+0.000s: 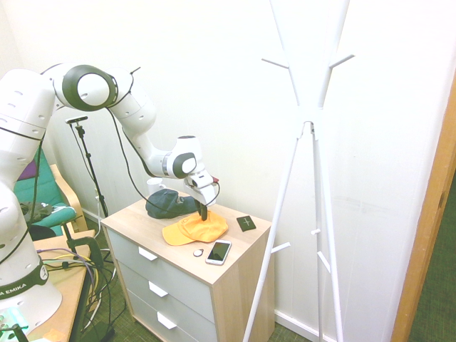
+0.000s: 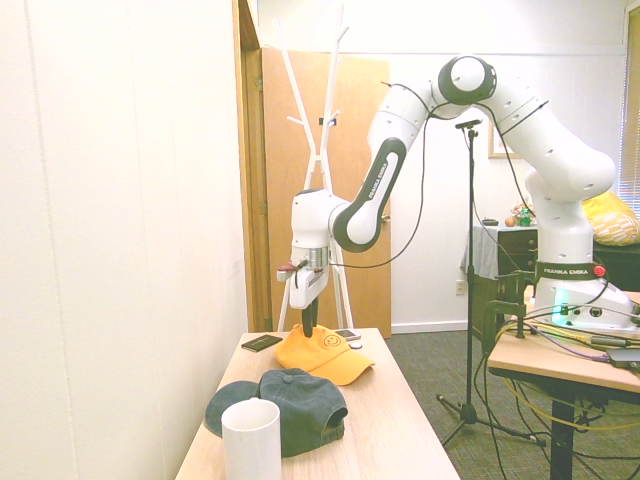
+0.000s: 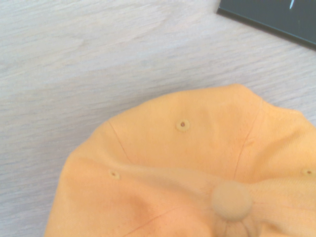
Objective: Hang the cap
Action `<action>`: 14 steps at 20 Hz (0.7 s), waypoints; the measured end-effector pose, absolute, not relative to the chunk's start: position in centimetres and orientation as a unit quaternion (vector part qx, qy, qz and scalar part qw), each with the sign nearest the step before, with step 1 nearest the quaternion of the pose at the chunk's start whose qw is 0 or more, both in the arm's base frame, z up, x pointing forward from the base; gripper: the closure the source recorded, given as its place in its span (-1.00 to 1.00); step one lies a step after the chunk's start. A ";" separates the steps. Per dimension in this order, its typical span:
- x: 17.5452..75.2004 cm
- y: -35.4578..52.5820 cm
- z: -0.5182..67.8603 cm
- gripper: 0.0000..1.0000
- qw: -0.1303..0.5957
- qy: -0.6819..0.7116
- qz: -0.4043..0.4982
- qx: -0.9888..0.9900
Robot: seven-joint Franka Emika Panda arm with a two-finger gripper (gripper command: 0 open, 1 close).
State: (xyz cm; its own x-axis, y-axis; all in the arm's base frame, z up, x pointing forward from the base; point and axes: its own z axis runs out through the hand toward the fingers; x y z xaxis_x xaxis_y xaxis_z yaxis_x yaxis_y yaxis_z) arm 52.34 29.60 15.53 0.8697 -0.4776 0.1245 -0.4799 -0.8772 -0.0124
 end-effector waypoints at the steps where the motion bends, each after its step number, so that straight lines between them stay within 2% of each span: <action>1: 52.4 29.6 15.6 1.00 0.009 -0.248 0.062 0.967; 6: 52.8 29.2 15.7 1.00 0.020 -0.250 0.064 0.966; 9: 53.4 29.2 16.4 1.00 0.061 -0.240 0.077 0.966; 14: 55.5 29.8 22.4 1.00 0.117 -0.213 0.124 0.962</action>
State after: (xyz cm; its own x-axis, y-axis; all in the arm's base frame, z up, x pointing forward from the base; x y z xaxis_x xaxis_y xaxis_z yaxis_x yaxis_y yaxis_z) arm 55.53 29.80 22.43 0.8781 -0.3810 0.2894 -0.4393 -0.8816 0.1725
